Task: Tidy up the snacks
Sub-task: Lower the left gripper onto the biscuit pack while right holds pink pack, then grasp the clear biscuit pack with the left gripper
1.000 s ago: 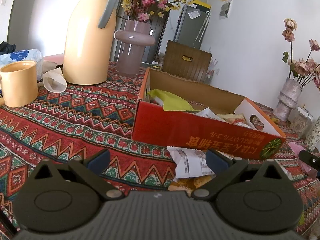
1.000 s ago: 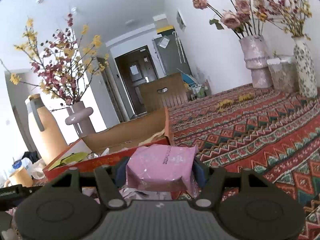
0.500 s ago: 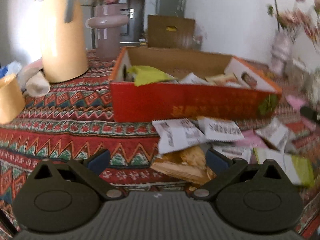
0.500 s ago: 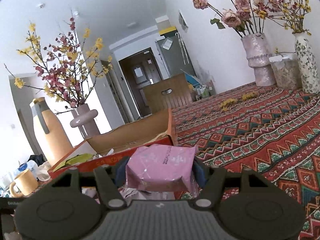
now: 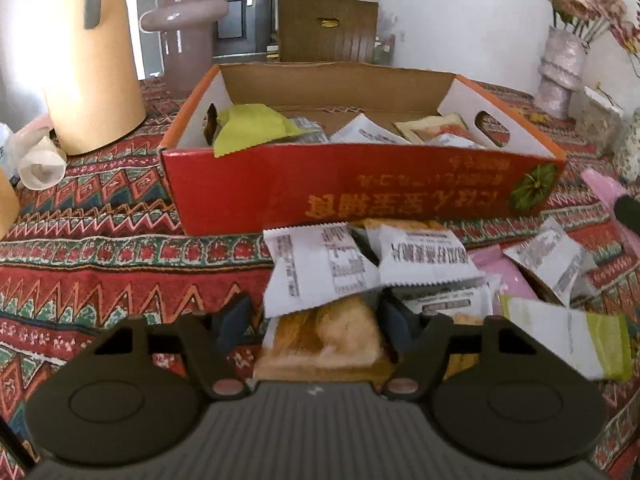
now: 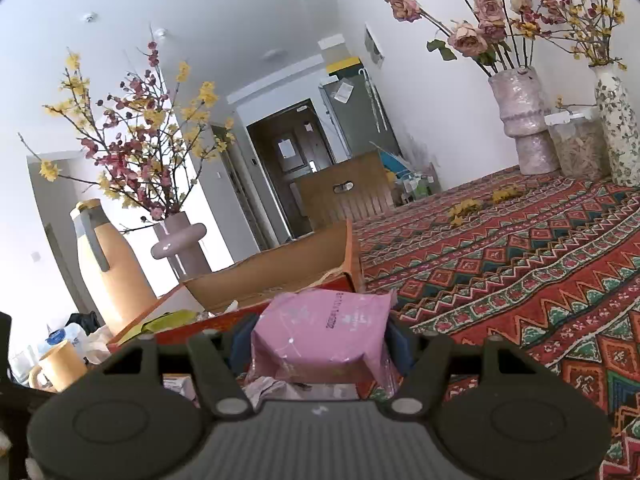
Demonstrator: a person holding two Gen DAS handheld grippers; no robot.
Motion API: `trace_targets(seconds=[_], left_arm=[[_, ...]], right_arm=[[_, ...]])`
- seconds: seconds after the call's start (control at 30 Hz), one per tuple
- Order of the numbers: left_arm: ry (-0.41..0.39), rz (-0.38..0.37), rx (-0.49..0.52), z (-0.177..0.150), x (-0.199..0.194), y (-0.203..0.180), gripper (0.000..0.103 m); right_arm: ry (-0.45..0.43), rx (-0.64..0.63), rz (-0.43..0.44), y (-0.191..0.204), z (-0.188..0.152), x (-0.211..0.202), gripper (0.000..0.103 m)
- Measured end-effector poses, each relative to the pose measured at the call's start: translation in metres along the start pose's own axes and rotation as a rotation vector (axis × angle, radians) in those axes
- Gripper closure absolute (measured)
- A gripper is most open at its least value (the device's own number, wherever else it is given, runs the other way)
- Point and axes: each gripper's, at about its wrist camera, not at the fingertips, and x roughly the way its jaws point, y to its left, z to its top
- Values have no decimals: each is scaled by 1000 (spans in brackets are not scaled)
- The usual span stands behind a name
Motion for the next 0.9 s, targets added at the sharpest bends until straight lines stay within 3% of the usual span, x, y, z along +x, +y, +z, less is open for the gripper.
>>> trace_targets(seconds=[0.1,0.3,0.57,0.9], left_arm=[[-10,-5,11,-6,-7,0,47],[-57,25,14,-21,-22,1,54],[-136,36,33,-32,-50,3,54],[-247,18,32,-21,-86,3,54]], right_arm=[[0,0,6,0,0,-1,37],[-1,0,7,0,0,-1,37],[-1,-28,0,5,-2,-2,37],[-2,-47,-5,14,1,-9,37]])
